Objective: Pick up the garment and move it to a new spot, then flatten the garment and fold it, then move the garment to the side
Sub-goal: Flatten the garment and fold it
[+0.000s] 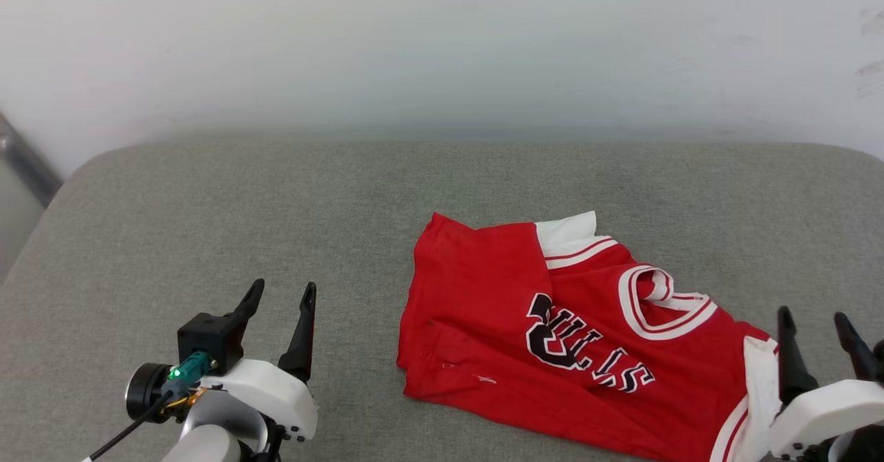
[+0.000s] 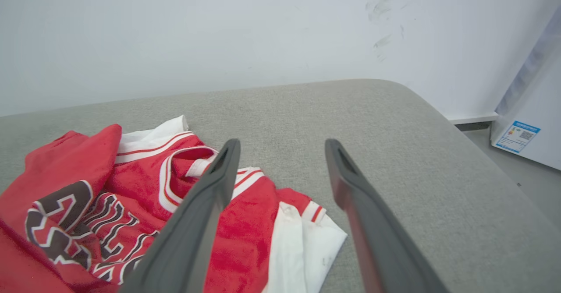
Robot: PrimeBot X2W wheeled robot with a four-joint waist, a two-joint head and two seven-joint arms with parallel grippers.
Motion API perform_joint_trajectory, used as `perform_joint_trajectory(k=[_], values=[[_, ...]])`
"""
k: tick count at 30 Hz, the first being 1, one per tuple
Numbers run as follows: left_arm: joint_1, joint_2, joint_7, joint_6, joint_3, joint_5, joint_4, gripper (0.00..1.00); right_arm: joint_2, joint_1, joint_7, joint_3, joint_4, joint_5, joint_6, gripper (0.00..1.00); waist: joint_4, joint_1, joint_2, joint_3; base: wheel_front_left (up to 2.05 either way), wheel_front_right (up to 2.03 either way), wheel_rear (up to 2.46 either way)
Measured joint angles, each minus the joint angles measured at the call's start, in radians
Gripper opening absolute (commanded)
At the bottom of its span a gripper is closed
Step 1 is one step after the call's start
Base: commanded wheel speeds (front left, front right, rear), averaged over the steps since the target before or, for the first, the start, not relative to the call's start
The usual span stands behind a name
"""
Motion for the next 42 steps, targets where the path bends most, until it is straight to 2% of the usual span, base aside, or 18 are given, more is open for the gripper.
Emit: perform_joint_trajectory(k=[4,7,15,23,28,32,33,34,35,38,42], values=[[-0.004,0.015,0.033,0.002,-0.006,0.0,-0.001,1.0,0.005,0.024,-0.01,0.064,-0.061,0.004,0.0,1.0,-0.015,0.0,0.0,-0.009,0.0,0.0,0.0],[-0.039,0.021,0.076,-0.014,-0.02,0.001,0.003,1.0,0.006,0.045,-0.003,0.103,-0.112,0.008,0.0,1.0,-0.029,0.0,0.0,-0.009,0.0,0.0,0.0],[-0.22,0.006,0.289,-0.123,-0.096,-0.027,0.078,1.0,0.007,0.066,0.012,0.202,-0.225,0.047,0.0,1.0,-0.093,0.0,0.0,0.03,0.0,0.0,0.0],[-0.371,0.01,0.524,-0.236,-0.147,-0.076,0.252,1.0,0.007,0.045,-0.008,0.271,-0.259,0.059,0.0,1.0,-0.175,0.0,0.0,0.125,0.0,0.0,0.0],[-0.41,0.011,0.67,-0.279,-0.182,-0.119,0.356,1.0,0.007,0.023,-0.019,0.286,-0.24,0.069,0.0,1.0,-0.221,0.0001,0.0,0.184,0.0,0.0,0.0],[-0.448,0.013,0.784,-0.293,-0.198,-0.155,0.394,1.0,0.008,0.018,-0.029,0.285,-0.226,0.077,0.0,1.0,-0.244,-0.0001,0.0,0.214,0.0,0.0,0.0],[-0.454,0.012,0.807,-0.295,-0.199,-0.164,0.398,0.84,0.008,0.015,-0.031,0.283,-0.223,0.078,0.0,1.0,-0.247,-0.0001,0.0,0.218,0.0,0.0,0.0],[-0.459,0.011,0.825,-0.295,-0.199,-0.174,0.4,0.44,0.007,0.011,-0.033,0.282,-0.221,0.08,0.0,1.0,-0.248,-0.0001,0.0,0.221,0.0,0.0,0.0],[-0.463,0.011,0.833,-0.296,-0.203,-0.175,0.4,0.0,0.007,0.008,-0.033,0.281,-0.219,0.083,0.0,1.0,-0.247,-0.0001,0.0,0.221,0.0,0.0,0.0],[-0.461,0.01,0.796,-0.294,-0.214,-0.156,0.393,0.0,0.007,0.005,-0.038,0.276,-0.216,0.087,0.0,1.0,-0.235,-0.0001,0.0,0.219,0.0,0.0,0.0],[-0.433,0.003,0.698,-0.27,-0.215,-0.128,0.358,0.0,0.008,0.006,-0.036,0.263,-0.217,0.081,0.0,1.0,-0.206,0.0,0.0,0.208,0.0,0.0,0.0]])
